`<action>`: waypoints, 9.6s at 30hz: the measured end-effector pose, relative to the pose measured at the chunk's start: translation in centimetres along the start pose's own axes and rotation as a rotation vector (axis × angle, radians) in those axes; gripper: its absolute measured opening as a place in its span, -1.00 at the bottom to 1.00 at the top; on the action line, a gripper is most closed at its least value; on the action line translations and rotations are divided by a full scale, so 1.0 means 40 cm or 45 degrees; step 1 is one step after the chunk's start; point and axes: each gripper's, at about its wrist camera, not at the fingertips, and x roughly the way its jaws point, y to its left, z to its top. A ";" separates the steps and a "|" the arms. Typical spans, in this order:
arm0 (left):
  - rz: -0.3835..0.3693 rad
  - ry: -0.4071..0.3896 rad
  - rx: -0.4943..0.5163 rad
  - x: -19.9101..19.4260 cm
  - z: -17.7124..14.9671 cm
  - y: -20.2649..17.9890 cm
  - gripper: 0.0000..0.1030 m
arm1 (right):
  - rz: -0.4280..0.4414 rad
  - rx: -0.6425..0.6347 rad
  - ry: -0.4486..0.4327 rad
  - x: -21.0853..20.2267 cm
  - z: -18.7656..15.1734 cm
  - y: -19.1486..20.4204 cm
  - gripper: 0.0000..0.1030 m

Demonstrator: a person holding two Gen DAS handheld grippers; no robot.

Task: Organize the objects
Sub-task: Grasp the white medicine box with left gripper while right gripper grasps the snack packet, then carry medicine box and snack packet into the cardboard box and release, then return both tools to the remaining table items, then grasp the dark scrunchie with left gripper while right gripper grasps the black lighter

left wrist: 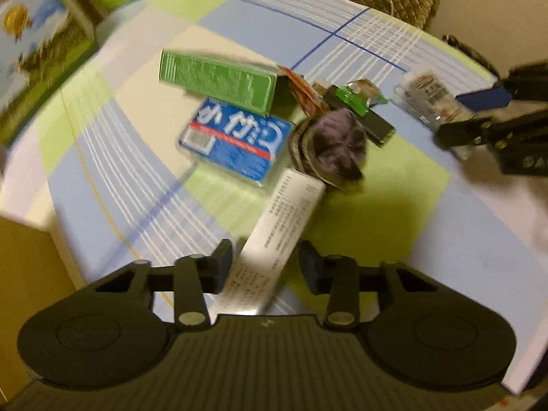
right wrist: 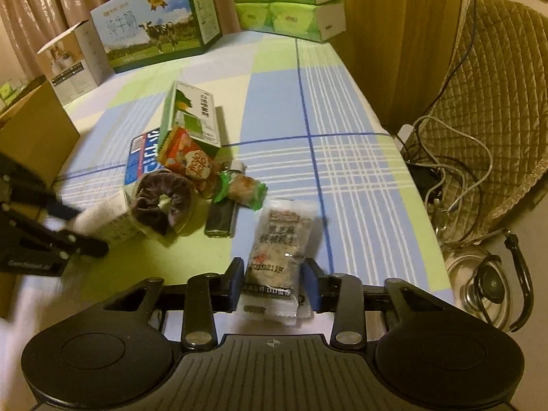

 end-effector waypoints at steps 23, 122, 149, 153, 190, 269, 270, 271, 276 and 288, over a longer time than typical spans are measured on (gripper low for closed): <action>-0.017 -0.297 -0.362 -0.044 -0.115 -0.066 -0.55 | -0.034 -0.178 -0.010 0.023 -0.038 0.073 -0.26; 0.324 -0.505 -0.979 -0.478 -0.678 0.484 -0.40 | 0.517 -0.355 -0.121 -0.076 0.076 0.871 -0.34; 0.294 -0.584 -1.099 -0.576 -0.741 0.333 -0.01 | 0.408 -0.203 -0.271 -0.237 0.010 0.670 0.47; 0.285 -0.600 -1.083 -0.598 -0.720 0.277 0.14 | 0.373 -0.189 -0.284 -0.282 -0.015 0.610 0.58; 0.093 -0.597 -0.723 -0.459 -0.315 -0.087 0.93 | 0.031 0.094 -0.350 -0.361 -0.057 0.090 0.94; 0.100 -0.518 -0.655 -0.063 -0.187 -0.055 0.16 | 0.076 -0.139 0.029 0.041 0.003 0.128 -0.63; 0.101 -0.513 -0.651 -0.056 -0.183 -0.056 0.16 | 0.074 -0.146 0.026 0.040 -0.001 0.132 -0.63; 0.105 -0.509 -0.646 -0.050 -0.179 -0.057 0.16 | 0.073 -0.155 0.024 0.040 -0.002 0.133 -0.63; 0.139 -0.467 -0.641 -0.014 -0.177 -0.055 0.05 | 0.071 -0.169 0.014 0.045 -0.002 0.131 -0.63; 0.112 -0.465 -0.633 -0.035 -0.213 -0.059 -0.57 | 0.018 -0.298 -0.017 0.079 0.008 0.157 -0.63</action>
